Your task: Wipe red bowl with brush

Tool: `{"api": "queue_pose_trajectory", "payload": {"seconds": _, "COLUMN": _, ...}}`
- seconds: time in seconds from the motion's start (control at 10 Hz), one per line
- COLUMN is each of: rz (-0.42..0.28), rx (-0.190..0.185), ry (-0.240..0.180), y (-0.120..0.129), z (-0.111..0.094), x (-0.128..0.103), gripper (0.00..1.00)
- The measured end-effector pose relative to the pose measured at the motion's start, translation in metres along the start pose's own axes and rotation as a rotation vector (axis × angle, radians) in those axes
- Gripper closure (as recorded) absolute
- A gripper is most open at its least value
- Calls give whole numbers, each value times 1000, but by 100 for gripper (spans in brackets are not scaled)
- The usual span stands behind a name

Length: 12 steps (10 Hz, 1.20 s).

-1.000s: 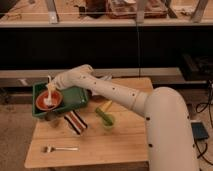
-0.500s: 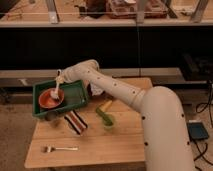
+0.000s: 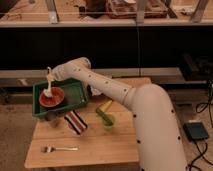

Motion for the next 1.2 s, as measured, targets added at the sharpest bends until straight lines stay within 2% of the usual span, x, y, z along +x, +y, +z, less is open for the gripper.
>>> {"api": "queue_pose_trajectory", "payload": {"seconds": 0.1, "rz": -8, "rx": 11, "ry": -1, "y": -6, "z": 0, "x": -1, "gripper": 100}}
{"api": "queue_pose_trajectory", "payload": {"seconds": 0.3, "rz": -36, "rx": 56, "ry": -6, "y": -34, "z": 3, "x": -4, "gripper": 100}}
{"api": "queue_pose_trajectory", "payload": {"seconds": 0.6, "rz": -48, "rx": 84, "ry": -31, "y": -45, "z": -9, "x": -27, "gripper": 100}}
{"api": "queue_pose_trajectory", "payload": {"seconds": 0.8, "rz": -36, "rx": 68, "ry": -43, "y": -32, "z": -19, "x": -38, "gripper": 100}}
{"api": "queue_pose_trajectory", "payload": {"seconds": 0.9, "rz": -20, "rx": 46, "ry": -50, "y": -16, "z": -24, "x": -43, "gripper": 100}}
{"api": "queue_pose_trajectory", "payload": {"seconds": 1.2, "rz": 29, "rx": 10, "ry": -51, "y": 18, "z": -33, "x": -39, "gripper": 100}}
